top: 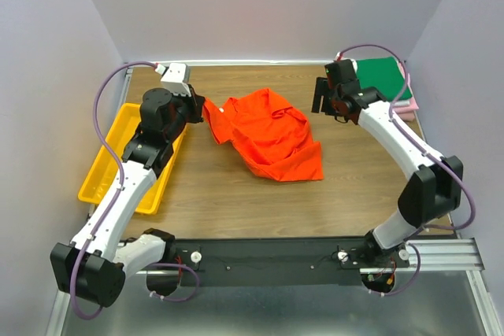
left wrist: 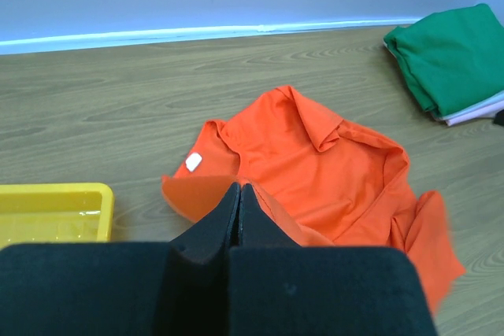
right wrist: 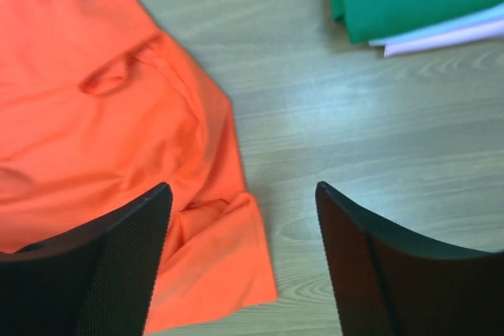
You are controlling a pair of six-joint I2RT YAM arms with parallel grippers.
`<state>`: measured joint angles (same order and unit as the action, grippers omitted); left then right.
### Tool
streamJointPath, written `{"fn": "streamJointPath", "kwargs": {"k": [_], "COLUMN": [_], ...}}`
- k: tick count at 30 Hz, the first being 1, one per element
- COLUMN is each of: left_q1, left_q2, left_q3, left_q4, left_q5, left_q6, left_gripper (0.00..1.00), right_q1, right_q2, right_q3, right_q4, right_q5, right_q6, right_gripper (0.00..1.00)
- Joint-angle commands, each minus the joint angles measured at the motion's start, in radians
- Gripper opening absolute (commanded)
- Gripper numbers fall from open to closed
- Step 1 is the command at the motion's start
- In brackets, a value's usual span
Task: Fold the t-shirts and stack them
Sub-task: Flatten the tshirt out
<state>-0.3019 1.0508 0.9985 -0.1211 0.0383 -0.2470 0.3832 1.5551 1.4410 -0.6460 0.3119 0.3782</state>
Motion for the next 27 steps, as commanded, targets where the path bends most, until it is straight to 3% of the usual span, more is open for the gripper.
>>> {"fn": "streamJointPath", "kwargs": {"k": [1, 6, 11, 14, 18, 27], "left_q1": [0.004, 0.004, 0.004, 0.004, 0.004, 0.004], "left_q2": [0.009, 0.028, 0.040, 0.048, 0.052, 0.063], "left_q3": [-0.015, -0.018, -0.020, -0.020, -0.021, -0.018], "left_q4": [-0.003, -0.006, -0.003, 0.000, -0.003, -0.006], "left_q5": [0.017, 0.051, 0.066, 0.071, 0.066, 0.040], "left_q6": [0.006, 0.006, 0.003, 0.003, 0.003, 0.006], "left_gripper": [0.00, 0.00, 0.00, 0.00, 0.00, 0.00], "right_q1": [-0.003, -0.003, -0.001, 0.002, 0.002, 0.003], "right_q2": [0.008, -0.070, -0.171, -0.246, -0.293, -0.216], "right_q3": [0.001, -0.253, -0.583, -0.690, -0.752, -0.792], "right_q4": [-0.012, 0.081, 0.195, 0.219, 0.238, 0.330], "right_q5": [0.003, -0.152, -0.276, -0.301, -0.300, -0.350], "right_q6": [0.025, 0.060, 0.119, 0.145, 0.157, 0.151], "right_gripper": [0.85, 0.84, 0.68, 0.62, 0.60, 0.57]}}
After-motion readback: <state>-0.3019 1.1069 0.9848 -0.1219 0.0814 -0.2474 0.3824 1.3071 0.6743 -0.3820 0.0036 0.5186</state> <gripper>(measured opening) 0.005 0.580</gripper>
